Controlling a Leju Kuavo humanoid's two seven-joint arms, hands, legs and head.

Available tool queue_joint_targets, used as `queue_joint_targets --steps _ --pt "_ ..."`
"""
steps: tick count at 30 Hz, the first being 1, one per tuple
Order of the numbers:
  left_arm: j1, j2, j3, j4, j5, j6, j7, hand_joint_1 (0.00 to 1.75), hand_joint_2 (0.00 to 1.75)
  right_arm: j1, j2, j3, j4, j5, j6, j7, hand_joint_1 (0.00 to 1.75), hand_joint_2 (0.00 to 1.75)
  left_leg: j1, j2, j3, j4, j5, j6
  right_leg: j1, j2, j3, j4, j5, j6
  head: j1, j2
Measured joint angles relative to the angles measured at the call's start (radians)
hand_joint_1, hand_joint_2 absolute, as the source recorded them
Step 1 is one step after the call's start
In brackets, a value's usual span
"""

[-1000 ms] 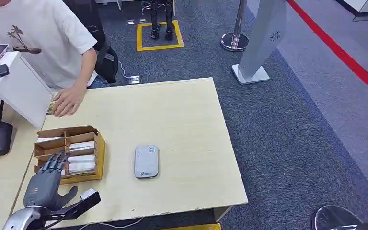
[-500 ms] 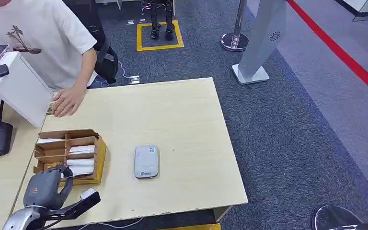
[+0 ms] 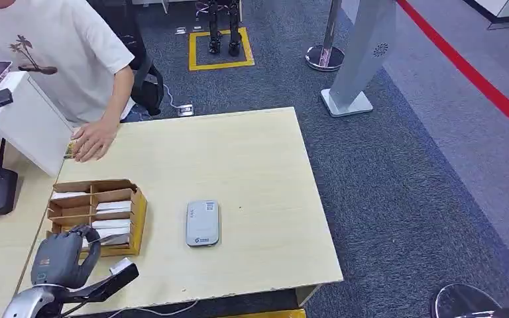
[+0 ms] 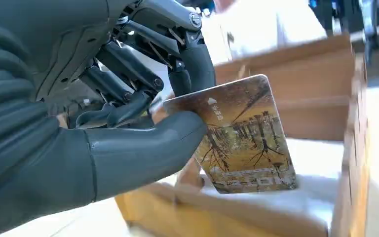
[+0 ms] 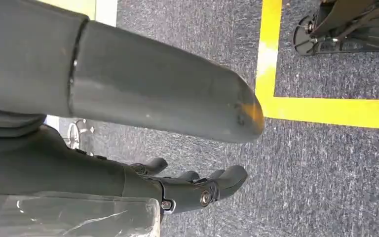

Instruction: Pass the card to the sensor for recognition and then transmit it.

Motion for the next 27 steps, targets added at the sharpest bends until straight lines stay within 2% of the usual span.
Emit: queue_joint_targets --steps 7,11,21,24,27 --pt "-0.019 -0.010 0.067 -0.038 0.003 0.104 -0.031 1.75 1.75 0.000 0.000 0.000 0.000 0.016 0.006 0.000 0.00 0.00 0.000 0.000 0.000 0.000 0.000 -0.001 0.000 0.000 0.000 0.000 0.000 0.000 0.000 0.000" --pt "-0.065 -0.005 0.132 -0.042 0.023 0.119 -0.046 1.75 1.75 0.000 0.000 0.000 0.000 0.034 0.014 0.000 0.00 0.00 0.001 0.000 0.000 0.000 0.001 -0.001 0.000 0.000 0.000 0.000 0.000 0.000 0.000 0.000" --pt "-0.235 0.067 0.230 -0.001 0.100 0.028 -0.060 1.75 1.75 -0.002 0.000 0.000 0.000 0.081 0.019 0.004 0.00 0.00 0.001 0.000 0.000 0.000 0.001 -0.002 0.002 0.000 0.000 0.001 0.001 -0.001 0.000 0.000" --pt "-0.303 0.091 0.237 0.062 0.112 -0.009 -0.050 1.75 1.75 -0.006 0.000 0.000 0.000 0.097 0.021 0.012 0.00 0.00 0.001 0.000 0.000 0.000 0.002 -0.002 0.002 0.000 0.000 0.001 0.001 -0.001 0.000 0.000" --pt "-0.401 0.114 0.239 0.169 0.139 -0.053 -0.042 1.75 1.75 -0.014 0.000 0.000 0.000 0.115 0.029 0.019 0.00 0.00 0.002 0.000 0.000 0.000 0.002 -0.002 0.003 0.000 0.000 0.001 0.001 -0.001 0.000 0.000"
